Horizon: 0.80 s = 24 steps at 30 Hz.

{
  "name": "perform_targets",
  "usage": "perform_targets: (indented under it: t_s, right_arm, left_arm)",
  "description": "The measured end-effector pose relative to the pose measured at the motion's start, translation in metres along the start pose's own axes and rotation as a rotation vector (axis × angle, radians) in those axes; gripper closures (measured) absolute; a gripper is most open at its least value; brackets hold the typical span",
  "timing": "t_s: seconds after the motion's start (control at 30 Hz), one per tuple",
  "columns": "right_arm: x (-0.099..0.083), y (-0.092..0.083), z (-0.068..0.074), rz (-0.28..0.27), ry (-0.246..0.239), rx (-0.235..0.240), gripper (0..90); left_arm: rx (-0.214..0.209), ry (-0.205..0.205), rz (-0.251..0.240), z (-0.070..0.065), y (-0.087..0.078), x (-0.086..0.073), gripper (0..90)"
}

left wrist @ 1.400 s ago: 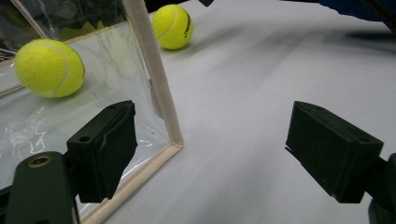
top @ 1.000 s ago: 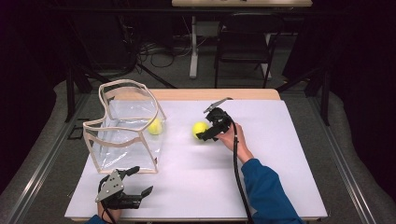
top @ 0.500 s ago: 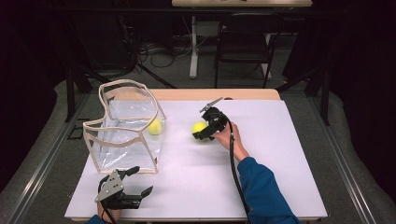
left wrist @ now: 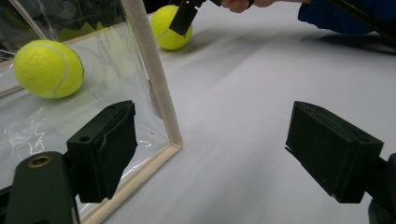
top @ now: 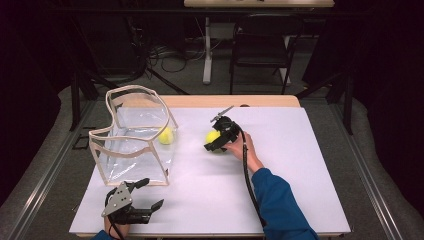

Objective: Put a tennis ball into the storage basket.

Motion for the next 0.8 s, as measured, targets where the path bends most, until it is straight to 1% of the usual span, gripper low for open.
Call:
perform_targets:
  t_s: [0.1,0.2,0.23,0.47,0.5,0.53,0.57,0.6,0.63,0.77,0.8]
  right_arm:
    - [-0.0010,0.0016,0.0001,0.017,0.003,0.001,0.0]
    - [-0.0020,0.0039,-0.0002,0.017,0.006,-0.001,1.1]
    - [-0.0019,0.0039,0.0001,0.027,0.008,0.000,1.7]
    - [-0.0039,0.0064,-0.0003,0.033,0.017,-0.001,10.2]
    - [-0.0040,0.0062,-0.0001,0.043,0.020,-0.003,10.9]
    - [-0.0044,0.0064,0.0001,0.034,0.025,-0.005,12.3]
    - [-0.0043,0.0058,-0.0009,0.037,0.017,-0.007,13.8]
    - [-0.0044,0.0050,-0.0002,0.041,0.032,-0.014,14.8]
    - [-0.0044,0.0053,-0.0016,0.029,0.022,-0.013,16.0]
    - [-0.0048,0.0047,-0.0027,0.038,0.022,-0.035,22.5]
    - [-0.0049,0.0048,-0.0030,0.041,0.022,-0.048,24.4]
  left_arm:
    - [0.000,0.000,0.000,-0.0001,-0.0001,0.0000,16.1]
    - [0.000,0.000,0.000,-0.0002,-0.0002,0.0001,16.1]
    - [0.001,0.000,-0.002,-0.0003,-0.0002,0.0001,16.1]
    - [-0.001,0.001,-0.001,-0.0001,-0.0004,0.0002,16.1]
    - [0.000,0.000,-0.002,-0.0001,-0.0003,0.0001,16.1]
    - [-0.001,0.001,-0.001,-0.0001,-0.0004,0.0002,16.1]
    - [0.000,0.002,0.000,0.0000,-0.0005,0.0002,16.1]
    - [0.001,0.001,-0.001,-0.0001,-0.0004,0.0001,16.1]
    - [0.000,0.001,0.001,0.0000,-0.0003,0.0001,16.1]
    - [0.001,0.001,0.001,0.0001,-0.0004,0.0002,16.1]
    - [0.001,0.003,0.000,0.0002,-0.0005,0.0003,16.1]
Point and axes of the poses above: each handheld gripper's, and its own axes: y roughly forward along the jaws, x roughly out of its top, z roughly to its left, the point moved 1 cm from there along y, roughly forward along the jaws, and after that the axes turned 11 degrees about -z, right-handed, at the moved point
